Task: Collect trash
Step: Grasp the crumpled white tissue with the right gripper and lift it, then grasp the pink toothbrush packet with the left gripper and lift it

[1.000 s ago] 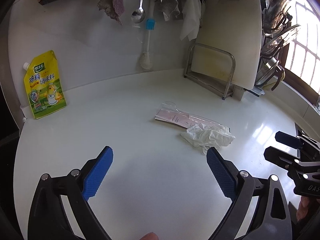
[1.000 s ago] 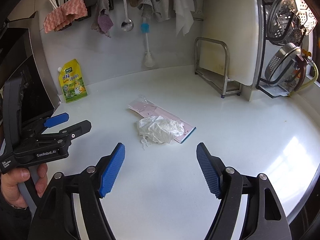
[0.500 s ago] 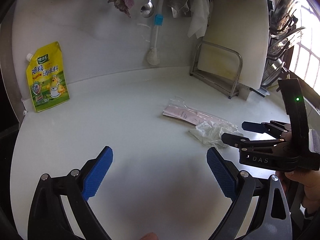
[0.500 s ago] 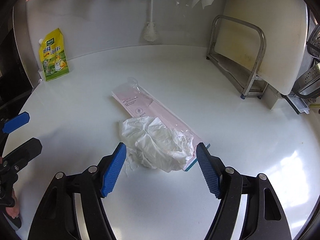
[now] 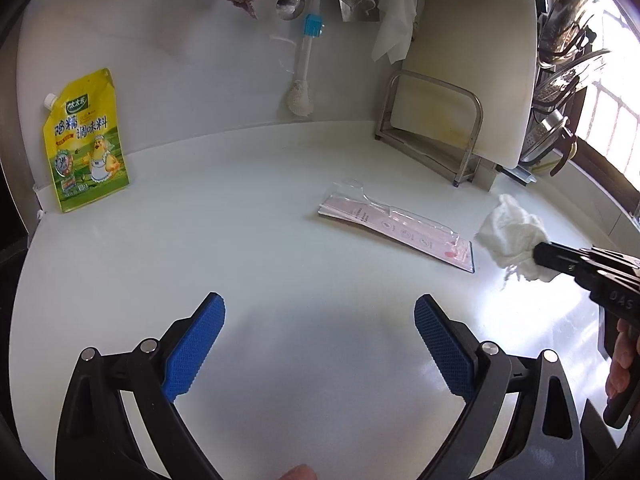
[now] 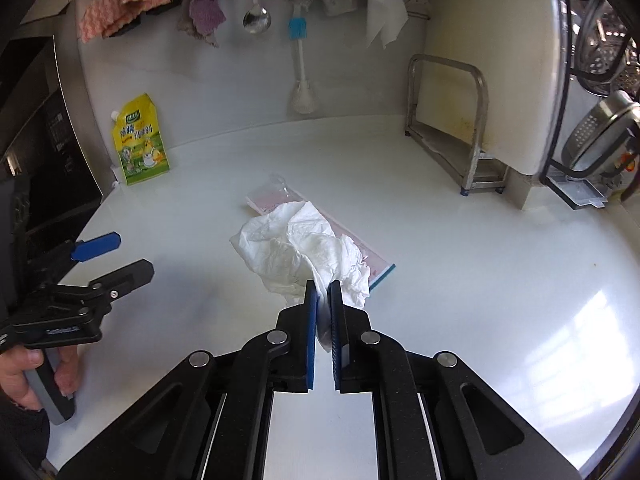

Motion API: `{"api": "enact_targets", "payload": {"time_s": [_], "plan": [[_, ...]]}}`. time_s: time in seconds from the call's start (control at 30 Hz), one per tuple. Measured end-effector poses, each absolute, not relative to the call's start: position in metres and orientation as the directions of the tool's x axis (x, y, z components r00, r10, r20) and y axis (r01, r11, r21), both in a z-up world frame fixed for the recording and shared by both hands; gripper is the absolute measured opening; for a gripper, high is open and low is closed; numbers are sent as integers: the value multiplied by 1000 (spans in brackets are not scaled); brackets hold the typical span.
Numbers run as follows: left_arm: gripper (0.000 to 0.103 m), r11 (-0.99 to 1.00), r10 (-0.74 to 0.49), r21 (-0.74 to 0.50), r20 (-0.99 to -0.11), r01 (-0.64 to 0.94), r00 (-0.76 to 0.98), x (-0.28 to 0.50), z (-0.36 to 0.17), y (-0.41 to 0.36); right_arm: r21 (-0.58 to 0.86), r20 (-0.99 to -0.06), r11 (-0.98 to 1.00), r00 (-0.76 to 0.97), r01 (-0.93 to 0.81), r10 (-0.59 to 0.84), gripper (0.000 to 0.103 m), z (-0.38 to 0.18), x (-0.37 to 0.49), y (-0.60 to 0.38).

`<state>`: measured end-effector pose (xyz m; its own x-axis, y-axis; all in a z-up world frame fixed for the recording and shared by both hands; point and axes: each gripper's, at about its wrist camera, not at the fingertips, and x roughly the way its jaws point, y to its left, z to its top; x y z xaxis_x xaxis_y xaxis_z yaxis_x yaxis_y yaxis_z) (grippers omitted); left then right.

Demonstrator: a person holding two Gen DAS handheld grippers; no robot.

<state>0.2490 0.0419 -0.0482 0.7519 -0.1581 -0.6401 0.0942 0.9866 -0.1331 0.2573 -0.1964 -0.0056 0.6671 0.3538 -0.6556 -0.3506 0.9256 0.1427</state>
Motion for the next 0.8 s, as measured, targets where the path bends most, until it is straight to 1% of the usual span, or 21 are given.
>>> {"api": "enact_targets", "payload": {"time_s": [0.07, 0.13, 0.23, 0.33, 0.57, 0.67, 0.8], "plan": [[95, 985, -165, -146, -647, 91, 745, 252, -51, 36, 151, -642, 934, 686, -323, 342, 6, 1, 243, -218], [96, 988, -140, -138, -654, 64, 743, 257, -52, 27, 158, -638, 940, 695, -301, 330, 6, 2, 230, -237], [96, 981, -170, -183, -676, 60, 717, 271, -45, 6, 182, -631, 945, 705, -273, 325, 6, 2, 213, -263], [96, 983, -163, -177, -707, 51, 688, 293, -39, -20, 206, -626, 943, 706, -260, 332, 6, -2, 200, -281], [96, 994, -71, -110, -789, -28, 610, 348, -41, -63, 204, -622, 936, 700, -288, 351, 6, -2, 189, -297], [96, 993, -7, -75, -804, -90, 594, 363, -45, -69, 185, -609, 931, 706, -316, 361, 6, 7, 190, -304], [96, 978, 39, -79, -843, -195, 536, 382, -57, -69, 176, -578, 921, 721, -348, 383, 6, 23, 195, -313]]}}
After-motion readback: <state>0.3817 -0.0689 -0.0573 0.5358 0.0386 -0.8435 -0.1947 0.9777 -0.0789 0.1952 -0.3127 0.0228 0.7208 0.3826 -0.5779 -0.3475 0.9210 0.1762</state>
